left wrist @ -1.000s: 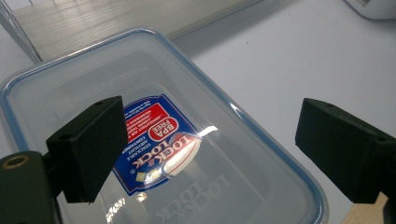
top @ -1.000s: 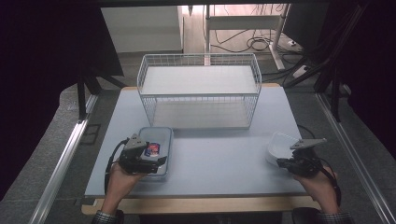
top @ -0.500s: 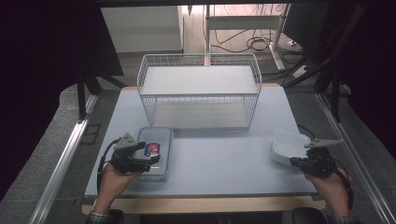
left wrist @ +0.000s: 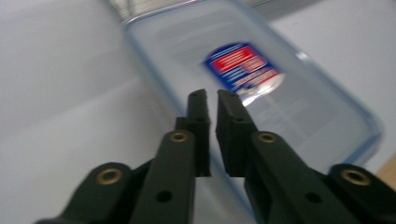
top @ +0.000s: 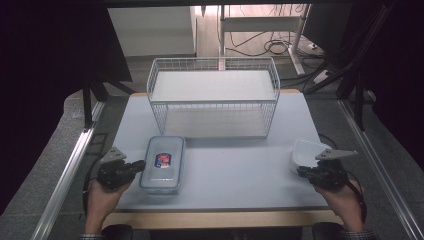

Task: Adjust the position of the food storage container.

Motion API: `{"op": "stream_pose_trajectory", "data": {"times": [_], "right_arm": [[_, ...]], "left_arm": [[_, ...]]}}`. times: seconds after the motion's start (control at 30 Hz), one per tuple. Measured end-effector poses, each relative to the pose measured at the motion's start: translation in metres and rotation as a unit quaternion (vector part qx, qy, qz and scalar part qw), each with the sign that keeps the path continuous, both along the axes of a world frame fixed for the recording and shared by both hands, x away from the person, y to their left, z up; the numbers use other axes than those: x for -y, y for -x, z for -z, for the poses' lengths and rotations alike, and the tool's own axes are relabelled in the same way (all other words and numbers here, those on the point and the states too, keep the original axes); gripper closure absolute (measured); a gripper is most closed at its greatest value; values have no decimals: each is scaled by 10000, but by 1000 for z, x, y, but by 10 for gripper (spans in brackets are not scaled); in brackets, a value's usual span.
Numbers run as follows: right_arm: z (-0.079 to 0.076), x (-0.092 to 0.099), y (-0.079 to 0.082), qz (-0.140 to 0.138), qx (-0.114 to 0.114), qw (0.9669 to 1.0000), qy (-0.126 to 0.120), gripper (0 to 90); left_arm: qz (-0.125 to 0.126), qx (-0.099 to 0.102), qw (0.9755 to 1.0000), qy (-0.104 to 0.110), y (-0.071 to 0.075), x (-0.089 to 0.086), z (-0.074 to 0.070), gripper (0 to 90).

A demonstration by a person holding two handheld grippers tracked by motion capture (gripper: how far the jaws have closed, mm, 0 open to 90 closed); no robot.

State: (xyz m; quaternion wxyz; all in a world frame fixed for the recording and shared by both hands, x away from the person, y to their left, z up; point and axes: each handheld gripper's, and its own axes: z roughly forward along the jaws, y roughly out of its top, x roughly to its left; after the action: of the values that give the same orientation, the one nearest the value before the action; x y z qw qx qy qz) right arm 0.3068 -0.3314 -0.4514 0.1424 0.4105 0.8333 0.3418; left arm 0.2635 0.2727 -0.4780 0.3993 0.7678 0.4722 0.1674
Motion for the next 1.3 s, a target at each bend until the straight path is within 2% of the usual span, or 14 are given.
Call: {"op": "stream_pose_trajectory", "data": {"times": [0.07, 0.13, 0.17, 0.23, 0.3, 0.33, 0.4, 0.47, 0.63, 0.8, 1.07, 1.23, 1.27, 1.3], "right_arm": [[0, -6, 1, -63, 57, 10000, -29, 773], [0, -12, 2, -113, 127, 9998, -35, 731], [0, -12, 2, -113, 127, 9998, -35, 731], [0, -14, 2, -143, 162, 9998, -40, 729], [0, -18, 3, -161, 172, 9997, -84, 736], [0, -19, 3, -196, 182, 9996, -99, 740], [1, -20, 3, -231, 179, 9995, -106, 753], [1, -22, 3, -252, 166, 9995, -128, 760], [1, -27, 4, -300, 129, 9993, -179, 801], [0, -31, 4, -347, 93, 9991, -246, 823], [-2, -35, 5, -384, 75, 9987, -317, 889], [0, -40, 5, -493, 41, 9984, -290, 889], [1, -41, 4, -505, 52, 9983, -282, 889], [1, -41, 4, -505, 52, 9983, -282, 889]], "left_arm": [[-156, -123, 9998, -63, 2, -9, 7, 885], [-224, -361, 9984, -385, 2, -13, 18, 897], [-224, -361, 9984, -385, 2, -13, 18, 897], [-68, -494, 9983, -310, 2, -12, 24, 897], [51, -599, 9975, -370, 0, -8, 26, 898], [10, -615, 9968, -513, 0, -3, 26, 899], [43, -625, 9969, -483, -1, -3, 26, 899], [145, -657, 9972, -327, -1, -3, 26, 898], [417, -673, 9966, -220, -1, 9, 24, 898], [711, -684, 9948, -254, -2, 26, 24, 898], [1325, -591, 9889, -320, -5, 61, 24, 898], [1724, -599, 9827, -319, -14, 95, 29, 895], [1835, -636, 9804, -341, -19, 107, 32, 895], [1835, -636, 9804, -341, -19, 107, 32, 895]]}}
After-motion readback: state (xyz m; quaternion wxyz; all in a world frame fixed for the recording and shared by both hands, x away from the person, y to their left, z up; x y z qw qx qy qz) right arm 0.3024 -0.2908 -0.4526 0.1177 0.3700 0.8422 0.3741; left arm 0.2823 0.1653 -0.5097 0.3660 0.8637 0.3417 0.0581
